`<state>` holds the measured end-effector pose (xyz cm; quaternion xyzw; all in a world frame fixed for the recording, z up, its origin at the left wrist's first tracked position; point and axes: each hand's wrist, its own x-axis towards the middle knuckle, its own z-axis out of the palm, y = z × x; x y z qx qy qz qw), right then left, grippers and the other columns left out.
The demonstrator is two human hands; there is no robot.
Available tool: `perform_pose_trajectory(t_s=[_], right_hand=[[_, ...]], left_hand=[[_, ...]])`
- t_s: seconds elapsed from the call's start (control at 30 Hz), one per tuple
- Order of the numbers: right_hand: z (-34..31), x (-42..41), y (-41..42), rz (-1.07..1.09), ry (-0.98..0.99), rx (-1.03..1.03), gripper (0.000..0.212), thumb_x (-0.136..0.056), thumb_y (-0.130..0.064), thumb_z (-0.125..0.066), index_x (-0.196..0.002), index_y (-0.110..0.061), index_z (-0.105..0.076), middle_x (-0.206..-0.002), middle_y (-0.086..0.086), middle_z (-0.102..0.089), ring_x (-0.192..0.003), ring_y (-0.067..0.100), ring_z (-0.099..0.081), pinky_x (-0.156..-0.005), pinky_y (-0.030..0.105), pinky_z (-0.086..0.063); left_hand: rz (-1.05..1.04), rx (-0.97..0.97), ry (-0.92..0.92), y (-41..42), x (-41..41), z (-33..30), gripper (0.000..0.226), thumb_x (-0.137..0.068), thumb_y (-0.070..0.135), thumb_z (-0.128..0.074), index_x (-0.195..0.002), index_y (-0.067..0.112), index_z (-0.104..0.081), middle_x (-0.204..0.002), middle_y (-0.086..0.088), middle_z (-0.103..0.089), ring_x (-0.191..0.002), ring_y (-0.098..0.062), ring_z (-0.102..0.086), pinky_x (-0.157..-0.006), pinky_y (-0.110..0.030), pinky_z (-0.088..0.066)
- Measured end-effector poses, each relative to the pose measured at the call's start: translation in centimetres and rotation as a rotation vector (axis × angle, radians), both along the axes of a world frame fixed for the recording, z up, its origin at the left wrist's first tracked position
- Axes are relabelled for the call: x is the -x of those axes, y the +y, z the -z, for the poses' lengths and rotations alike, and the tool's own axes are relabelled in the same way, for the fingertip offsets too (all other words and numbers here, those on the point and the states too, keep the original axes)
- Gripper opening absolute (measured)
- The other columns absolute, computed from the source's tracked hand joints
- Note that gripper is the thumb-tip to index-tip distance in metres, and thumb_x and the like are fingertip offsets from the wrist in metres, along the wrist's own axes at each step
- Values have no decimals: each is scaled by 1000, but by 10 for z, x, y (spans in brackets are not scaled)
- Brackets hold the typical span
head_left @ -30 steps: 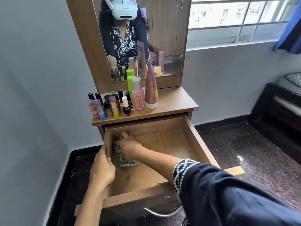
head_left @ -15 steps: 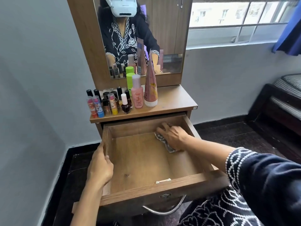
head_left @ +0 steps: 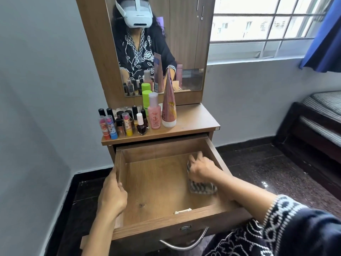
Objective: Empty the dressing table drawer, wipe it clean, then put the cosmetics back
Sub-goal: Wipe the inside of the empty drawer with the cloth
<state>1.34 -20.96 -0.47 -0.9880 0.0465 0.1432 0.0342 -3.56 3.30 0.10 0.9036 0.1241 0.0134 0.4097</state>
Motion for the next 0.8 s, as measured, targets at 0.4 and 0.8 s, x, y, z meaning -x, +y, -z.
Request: perform_pose_trajectory(t_s=[0.4,0.8], right_hand=[[2,-29,9,132,-19,-135,53,-92,-16,-47,-140,-5,-28,-138,23,-24,-125,46,-42,-107,49,-34],[-17,-41,-20,83,-87,-406,35,-78,-5,-49,-107,-18,-63,-119,6,-52,-106,20,-55,-84,22,-45]], left_hand=[[0,-6,-8,-2,-1,-3,55,-96,3,-35,-147,18,-19,-151,-9,-28,-136,-30,-31,-108,-41,-29],[2,4,-5,-2,-1,-3,60,-94,-1,-37,-148,19,-19,-152,-8,-27,-136,-28,-32,-108,-40,-30]])
